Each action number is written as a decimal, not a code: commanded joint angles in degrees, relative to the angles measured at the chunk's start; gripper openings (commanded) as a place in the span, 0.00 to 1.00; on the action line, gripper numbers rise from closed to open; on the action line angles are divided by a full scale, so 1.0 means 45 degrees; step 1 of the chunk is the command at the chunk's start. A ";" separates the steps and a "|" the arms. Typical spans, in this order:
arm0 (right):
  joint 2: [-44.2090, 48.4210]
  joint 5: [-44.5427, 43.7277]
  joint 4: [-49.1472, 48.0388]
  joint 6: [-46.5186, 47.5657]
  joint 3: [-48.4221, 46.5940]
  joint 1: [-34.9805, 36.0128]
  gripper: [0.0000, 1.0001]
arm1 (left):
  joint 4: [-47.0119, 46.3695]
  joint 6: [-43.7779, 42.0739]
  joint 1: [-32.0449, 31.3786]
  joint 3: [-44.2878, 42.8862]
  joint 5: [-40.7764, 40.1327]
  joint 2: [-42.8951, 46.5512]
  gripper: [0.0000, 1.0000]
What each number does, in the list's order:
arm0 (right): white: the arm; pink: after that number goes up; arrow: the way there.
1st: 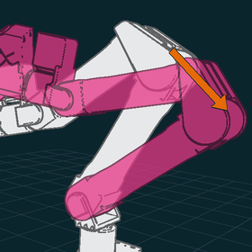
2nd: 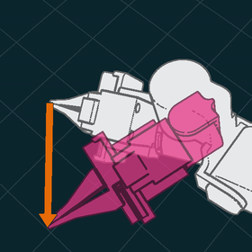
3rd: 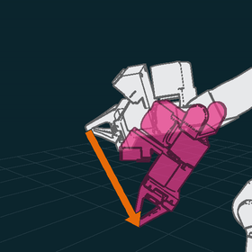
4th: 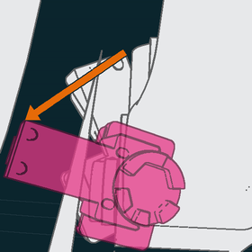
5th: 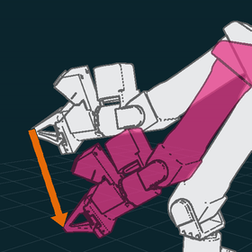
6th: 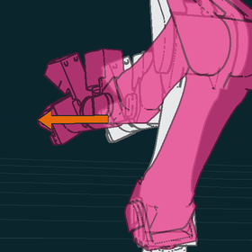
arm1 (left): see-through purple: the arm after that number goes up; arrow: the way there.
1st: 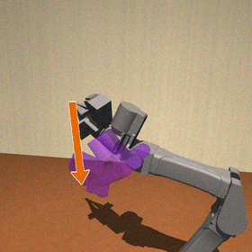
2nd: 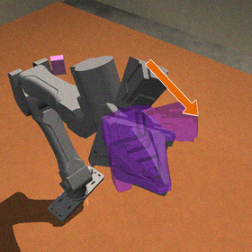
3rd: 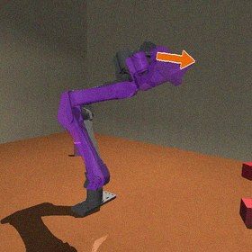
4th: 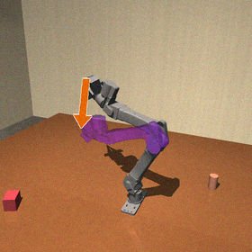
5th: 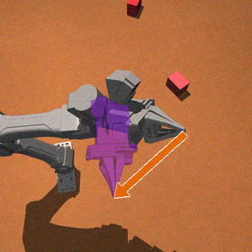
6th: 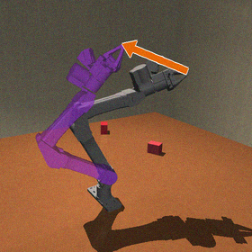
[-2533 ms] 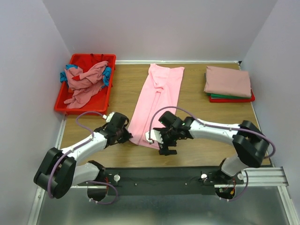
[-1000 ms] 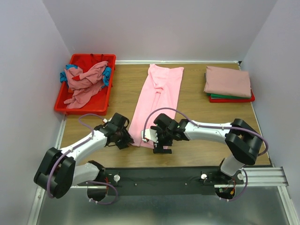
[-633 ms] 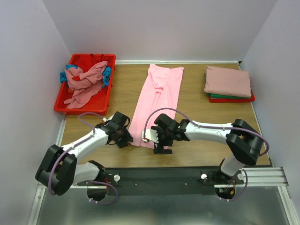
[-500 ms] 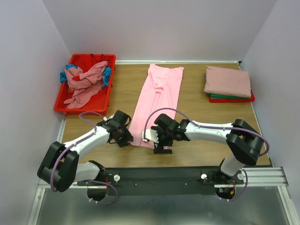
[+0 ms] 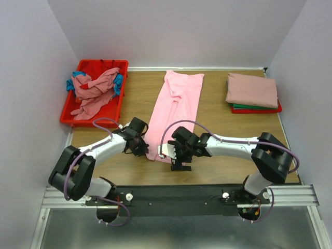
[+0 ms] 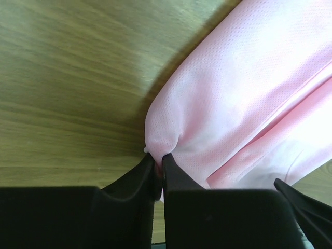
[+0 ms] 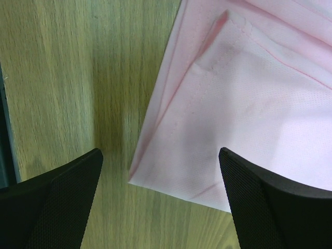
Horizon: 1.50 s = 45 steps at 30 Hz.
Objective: Fold and stack the t-shirts
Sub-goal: Fold the tshirt
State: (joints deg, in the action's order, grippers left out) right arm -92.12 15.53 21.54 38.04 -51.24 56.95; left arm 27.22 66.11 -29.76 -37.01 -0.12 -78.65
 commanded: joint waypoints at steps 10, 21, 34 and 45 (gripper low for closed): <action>-0.0545 -0.0833 -0.0802 -0.0407 -0.0058 0.0118 0.83 | -0.0190 -0.1253 -0.0028 0.0627 -0.0032 0.0602 0.00; -0.0820 -0.0367 -0.0608 -0.0700 0.0001 0.0099 0.21 | -0.0678 -0.1272 -0.0047 0.1370 0.1002 0.1404 0.00; 0.1719 0.2235 0.1600 -0.0153 -0.0214 0.0099 0.00 | 0.0220 -0.1292 -0.0164 0.0493 0.2350 0.3181 0.00; 0.1955 0.1373 0.1737 -0.0036 -0.1638 -0.3392 0.00 | -0.0034 -0.2501 0.0108 -0.3079 0.2214 -0.0233 0.00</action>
State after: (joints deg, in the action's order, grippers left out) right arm -84.33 23.35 28.27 37.12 -55.09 46.96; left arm 27.18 58.43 -30.02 -45.54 9.32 -74.81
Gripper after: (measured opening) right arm 0.012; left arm 0.013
